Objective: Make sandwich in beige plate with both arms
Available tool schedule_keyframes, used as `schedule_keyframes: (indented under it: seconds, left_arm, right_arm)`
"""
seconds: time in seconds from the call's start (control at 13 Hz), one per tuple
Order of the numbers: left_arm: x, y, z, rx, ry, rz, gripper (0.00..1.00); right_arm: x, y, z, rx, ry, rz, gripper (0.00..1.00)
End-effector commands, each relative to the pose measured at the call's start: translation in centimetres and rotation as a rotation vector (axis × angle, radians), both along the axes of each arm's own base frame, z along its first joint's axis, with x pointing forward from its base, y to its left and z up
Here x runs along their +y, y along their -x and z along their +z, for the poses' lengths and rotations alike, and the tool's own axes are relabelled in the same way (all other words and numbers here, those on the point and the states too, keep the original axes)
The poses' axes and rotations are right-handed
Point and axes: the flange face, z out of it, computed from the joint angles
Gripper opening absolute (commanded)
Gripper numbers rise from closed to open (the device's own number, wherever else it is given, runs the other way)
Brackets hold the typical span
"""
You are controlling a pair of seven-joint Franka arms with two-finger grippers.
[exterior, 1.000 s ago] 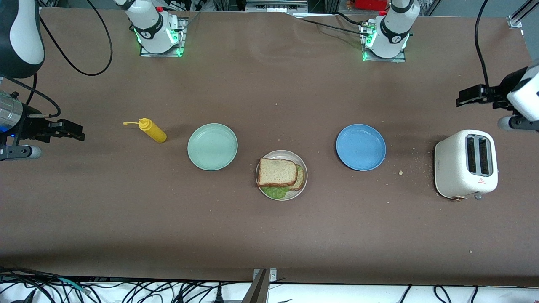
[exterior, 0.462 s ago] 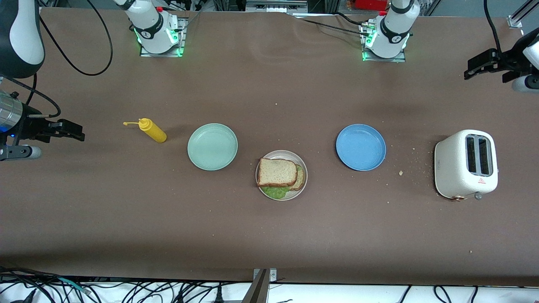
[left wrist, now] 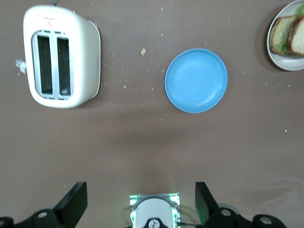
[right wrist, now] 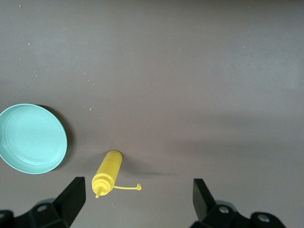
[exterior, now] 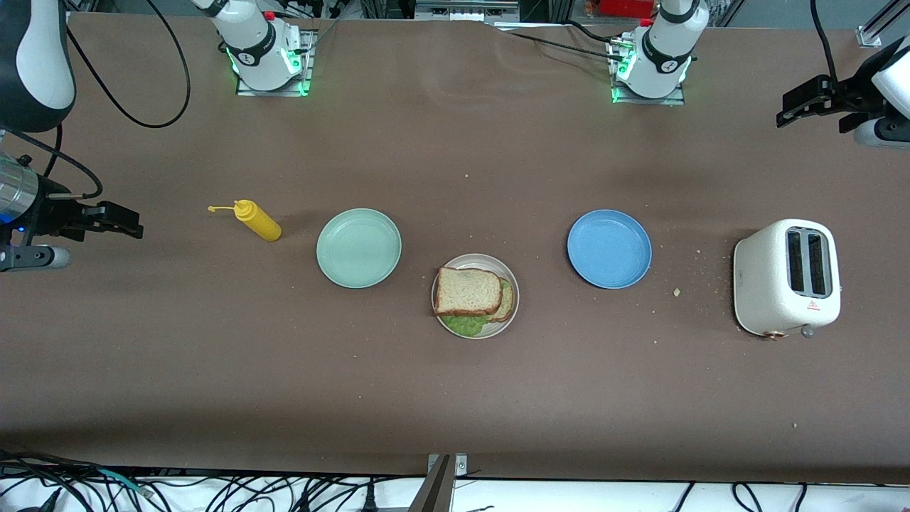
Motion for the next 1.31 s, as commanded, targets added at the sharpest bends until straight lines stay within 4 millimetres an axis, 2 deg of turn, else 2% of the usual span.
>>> schedule_keyframes:
  seconds: [0.0,0.77,1.15,1.23]
  left_arm:
    - [-0.5,0.4,0.6,-0.051,-0.021,-0.004,1.00]
    - [0.6,0.1,0.7,-0.051,-0.034,0.019,1.00]
    - [4.2,0.2,0.8,-0.057,-0.057,0.077,1.00]
    - [4.3,0.3,0.8,-0.055,-0.058,0.079,1.00]
  right_arm:
    - [-0.1,0.7,0.4,-0.002,0.007,-0.003,1.00]
    - [-0.2,0.7,0.5,-0.003,0.007,0.000,1.00]
    - [-0.1,0.7,0.4,-0.002,0.006,-0.003,1.00]
    - [-0.1,0.7,0.5,-0.003,0.006,-0.005,1.00]
